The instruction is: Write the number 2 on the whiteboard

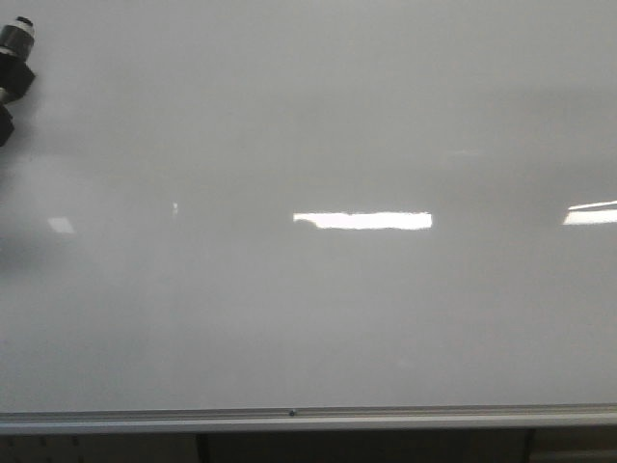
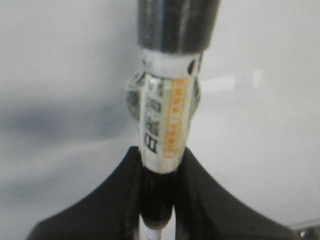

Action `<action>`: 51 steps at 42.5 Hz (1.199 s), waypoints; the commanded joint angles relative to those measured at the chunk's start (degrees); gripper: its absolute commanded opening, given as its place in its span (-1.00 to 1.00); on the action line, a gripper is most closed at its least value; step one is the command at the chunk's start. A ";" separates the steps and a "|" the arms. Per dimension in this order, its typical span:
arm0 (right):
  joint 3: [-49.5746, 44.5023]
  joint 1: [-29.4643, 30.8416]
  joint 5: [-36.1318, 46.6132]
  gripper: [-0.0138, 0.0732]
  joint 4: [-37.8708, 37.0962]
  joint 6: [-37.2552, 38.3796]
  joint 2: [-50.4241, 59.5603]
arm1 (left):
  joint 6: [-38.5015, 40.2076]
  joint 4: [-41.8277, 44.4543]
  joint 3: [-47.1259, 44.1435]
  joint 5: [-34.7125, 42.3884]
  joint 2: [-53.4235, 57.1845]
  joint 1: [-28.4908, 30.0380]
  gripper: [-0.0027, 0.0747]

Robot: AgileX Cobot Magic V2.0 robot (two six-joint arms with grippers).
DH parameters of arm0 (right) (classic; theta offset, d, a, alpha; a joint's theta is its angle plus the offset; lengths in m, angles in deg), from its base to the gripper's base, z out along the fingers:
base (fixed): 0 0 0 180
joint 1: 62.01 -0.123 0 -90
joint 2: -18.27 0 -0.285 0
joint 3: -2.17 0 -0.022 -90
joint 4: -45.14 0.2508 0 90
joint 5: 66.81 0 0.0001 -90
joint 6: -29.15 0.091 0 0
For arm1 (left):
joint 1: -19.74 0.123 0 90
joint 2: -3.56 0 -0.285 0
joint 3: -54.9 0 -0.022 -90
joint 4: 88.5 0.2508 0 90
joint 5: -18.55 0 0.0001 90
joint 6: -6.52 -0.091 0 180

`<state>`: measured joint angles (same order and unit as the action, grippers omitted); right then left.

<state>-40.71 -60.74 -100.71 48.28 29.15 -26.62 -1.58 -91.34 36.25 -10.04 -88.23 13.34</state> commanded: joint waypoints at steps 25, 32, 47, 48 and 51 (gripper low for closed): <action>20.28 -14.65 -20.12 0.62 26.28 -43.29 -19.75 | -26.90 -5.11 13.22 -36.81 8.74 -20.49 -0.98; 26.76 -23.10 -21.88 0.62 26.28 -48.71 -23.75 | -29.28 -5.26 13.22 -35.55 8.74 -28.39 -0.98; 37.17 -36.24 -20.94 0.62 26.28 -52.85 -33.53 | -29.38 -5.36 13.22 -32.40 8.74 -37.20 -0.98; 37.38 -36.81 -20.40 0.62 26.28 -53.13 -34.08 | -29.38 -5.36 13.22 -32.25 8.74 -37.49 -0.98; 37.97 -38.68 -18.83 0.62 26.28 -53.98 -35.82 | -29.38 -5.53 13.22 -31.65 8.74 -37.75 -0.98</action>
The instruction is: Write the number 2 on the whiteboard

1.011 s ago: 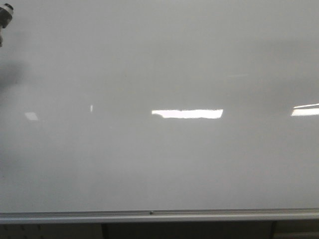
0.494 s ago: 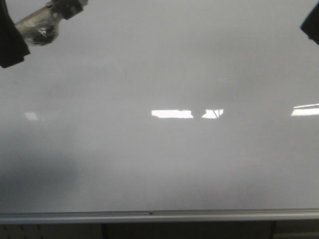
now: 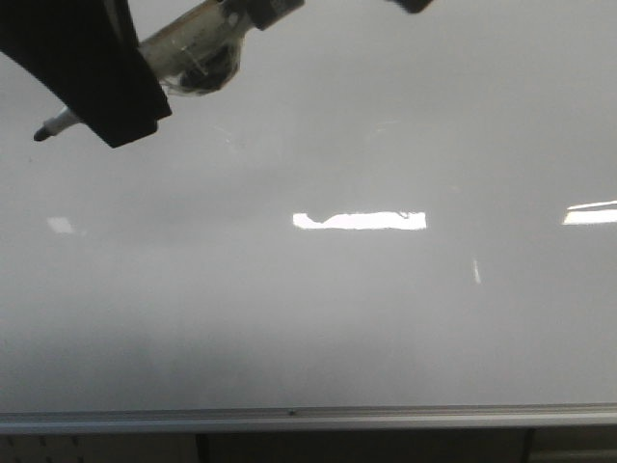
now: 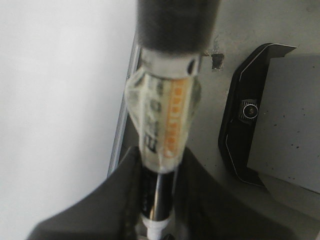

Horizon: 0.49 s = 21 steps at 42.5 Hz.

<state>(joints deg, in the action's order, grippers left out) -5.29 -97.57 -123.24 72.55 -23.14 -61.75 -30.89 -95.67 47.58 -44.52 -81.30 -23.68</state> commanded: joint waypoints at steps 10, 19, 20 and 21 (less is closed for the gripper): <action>2.98 -5.18 8.53 0.50 2.18 -1.84 -3.87 | -0.07 -1.33 1.89 3.29 1.81 -0.74 -0.98; 2.98 -5.13 9.07 0.03 2.23 -1.84 -3.90 | -0.07 -1.33 1.89 3.29 1.81 -0.74 -0.98; 2.98 -5.13 9.07 -0.03 2.23 -1.84 -3.90 | -0.07 -1.33 1.89 3.29 1.81 -0.74 -0.98; 2.98 -5.13 9.13 -0.10 2.23 -1.84 -3.90 | -0.07 -1.33 1.89 3.29 1.81 -0.74 -0.98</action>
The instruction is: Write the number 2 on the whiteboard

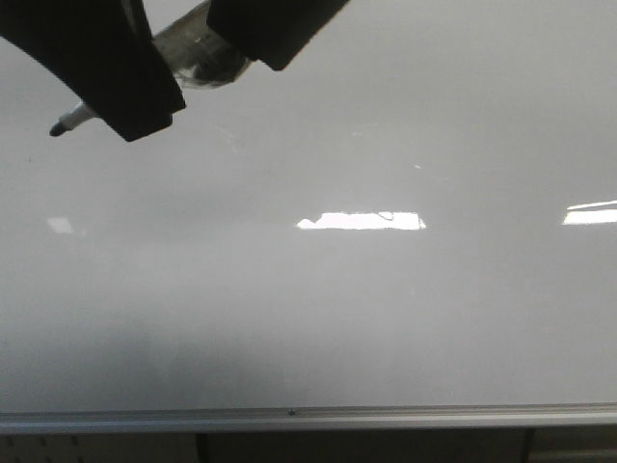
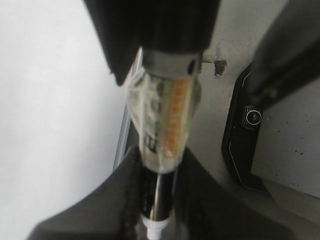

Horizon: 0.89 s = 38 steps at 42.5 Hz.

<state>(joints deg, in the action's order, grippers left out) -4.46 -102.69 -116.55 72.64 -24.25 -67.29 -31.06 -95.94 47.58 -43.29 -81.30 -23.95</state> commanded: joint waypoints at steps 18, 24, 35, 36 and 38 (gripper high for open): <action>2.15 0.04 2.45 -0.70 2.08 -0.73 1.65 | 0.11 -0.94 1.89 2.43 1.81 -0.46 -0.42; 2.15 0.83 1.66 -0.70 1.45 -0.54 2.39 | 2.73 1.79 1.89 2.02 3.00 -0.46 0.13; 2.10 6.86 -2.00 -0.69 -6.70 9.45 8.61 | 11.00 5.48 -0.52 2.87 10.98 -0.46 0.18; 2.10 7.46 -2.53 -0.69 -7.85 10.90 9.32 | 11.28 5.74 -1.03 3.20 11.79 -0.46 0.18; 1.94 8.90 -3.77 -0.69 -10.54 14.55 10.95 | 12.99 6.65 -2.48 4.31 13.72 0.06 0.18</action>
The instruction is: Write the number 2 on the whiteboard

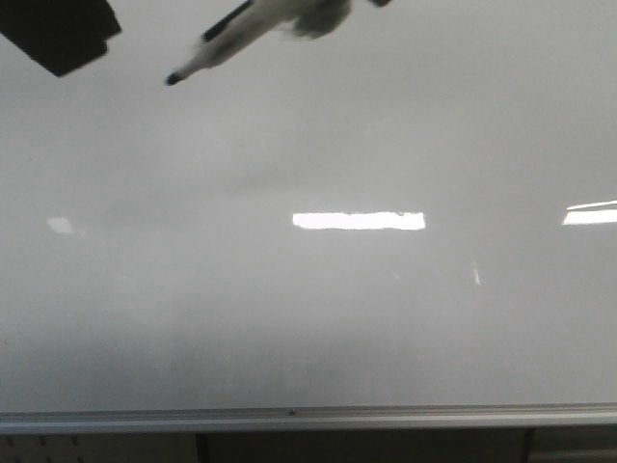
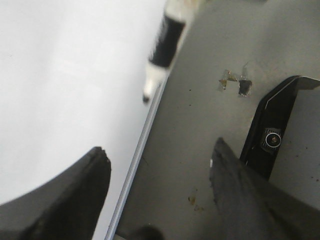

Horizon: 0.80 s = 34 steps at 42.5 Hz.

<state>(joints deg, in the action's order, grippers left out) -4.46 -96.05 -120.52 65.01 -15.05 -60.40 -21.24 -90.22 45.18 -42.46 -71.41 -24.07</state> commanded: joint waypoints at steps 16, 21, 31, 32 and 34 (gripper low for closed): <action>-9.60 17.09 4.41 -0.57 -9.36 29.38 18.04 | 16.35 -5.53 -10.10 10.27 16.56 23.88 0.18; -16.93 18.21 10.35 -0.57 -8.62 31.97 23.03 | 16.35 -7.89 -12.93 10.58 19.67 30.17 0.18; -28.53 18.21 18.35 -0.57 -7.83 31.86 29.90 | 16.35 -7.89 -15.01 11.81 21.60 32.85 0.18; -29.17 18.21 18.35 -0.57 -7.83 31.84 29.96 | 16.35 -8.04 -15.01 11.94 21.60 32.85 0.18; -29.97 18.21 18.35 -0.57 -7.83 31.84 29.86 | 16.35 -8.04 -15.01 12.23 21.60 32.85 0.18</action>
<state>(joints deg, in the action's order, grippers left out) -34.32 -78.17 -107.12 56.23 16.71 -30.89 -5.49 -97.01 28.67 -34.62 -50.16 8.71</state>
